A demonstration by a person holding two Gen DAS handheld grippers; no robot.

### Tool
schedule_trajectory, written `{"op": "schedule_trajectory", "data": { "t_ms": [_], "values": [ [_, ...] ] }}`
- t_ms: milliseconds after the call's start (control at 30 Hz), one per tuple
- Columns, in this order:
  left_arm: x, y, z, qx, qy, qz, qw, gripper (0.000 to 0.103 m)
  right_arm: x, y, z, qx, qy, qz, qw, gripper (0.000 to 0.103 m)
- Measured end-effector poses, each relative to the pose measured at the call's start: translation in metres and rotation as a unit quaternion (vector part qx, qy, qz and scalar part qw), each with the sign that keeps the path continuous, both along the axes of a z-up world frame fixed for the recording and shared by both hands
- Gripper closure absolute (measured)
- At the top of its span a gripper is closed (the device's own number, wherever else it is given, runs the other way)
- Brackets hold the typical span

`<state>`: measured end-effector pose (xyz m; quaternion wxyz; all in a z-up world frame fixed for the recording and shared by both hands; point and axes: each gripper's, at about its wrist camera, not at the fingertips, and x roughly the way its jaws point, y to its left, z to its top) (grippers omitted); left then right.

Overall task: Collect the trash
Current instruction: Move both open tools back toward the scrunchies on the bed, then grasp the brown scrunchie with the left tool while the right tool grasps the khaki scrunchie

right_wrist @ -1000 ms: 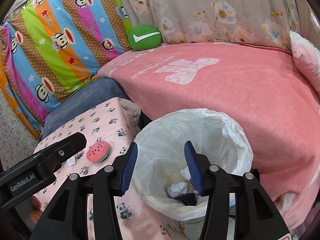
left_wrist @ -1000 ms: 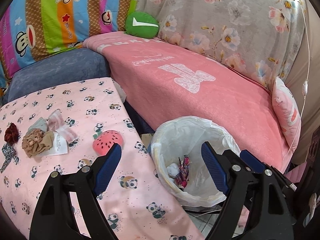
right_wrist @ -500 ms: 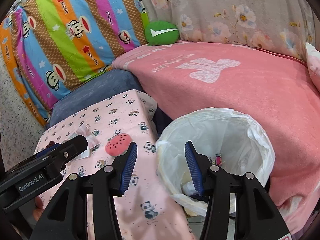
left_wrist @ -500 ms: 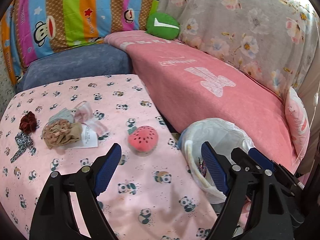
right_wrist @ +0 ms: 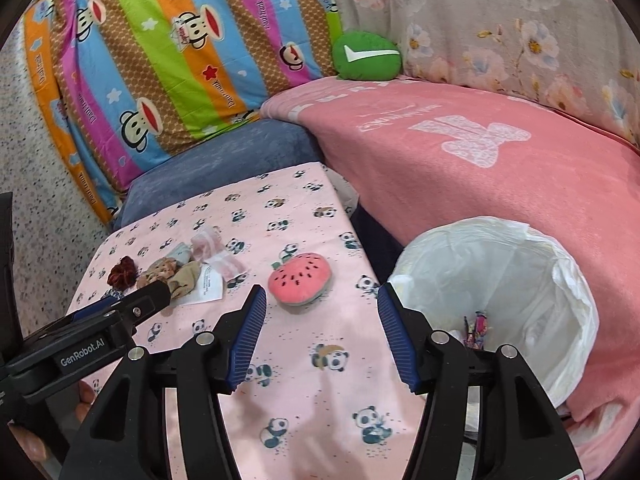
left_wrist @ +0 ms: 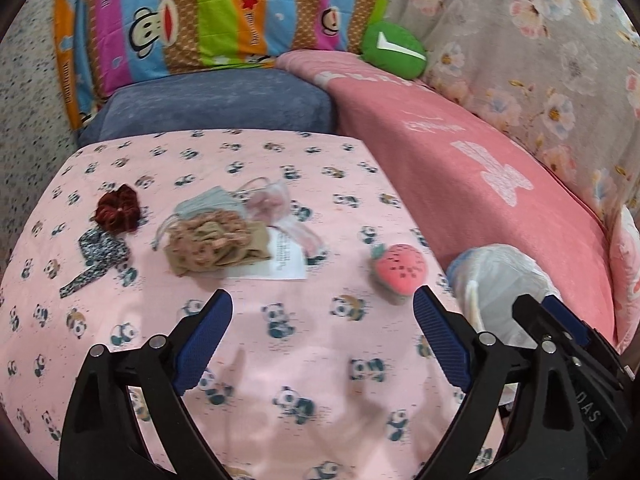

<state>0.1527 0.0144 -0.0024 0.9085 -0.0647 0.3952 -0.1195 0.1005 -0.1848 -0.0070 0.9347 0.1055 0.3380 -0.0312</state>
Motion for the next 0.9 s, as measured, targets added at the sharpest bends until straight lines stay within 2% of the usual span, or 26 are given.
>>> {"op": "schedule_trajectory", "data": {
  "t_ms": [267, 533, 800, 867, 900],
  "values": [
    [0.021, 0.044, -0.015, -0.008, 0.018, 0.041, 0.999, 0.015, 0.022, 0.025, -0.011, 0.004, 0.013, 0.022, 1.0, 0.046],
    [0.054, 0.065, -0.028, -0.021, 0.033, 0.057, 0.9976, 0.016, 0.047, 0.058, -0.023, -0.005, 0.026, 0.048, 0.998, 0.046],
    [0.088, 0.067, -0.049, -0.026, 0.059, 0.041, 0.9971, 0.04, 0.077, 0.086, -0.039, 0.0, 0.041, 0.074, 0.996, 0.046],
    [0.094, 0.069, -0.053, -0.031, 0.066, 0.037, 0.9967, 0.057, 0.084, 0.094, -0.043, 0.003, 0.047, 0.081, 0.996, 0.046],
    [0.095, 0.07, -0.055, -0.035, 0.068, 0.033, 0.9965, 0.061, 0.087, 0.098, -0.045, 0.003, 0.049, 0.086, 0.995, 0.046]
  ]
}}
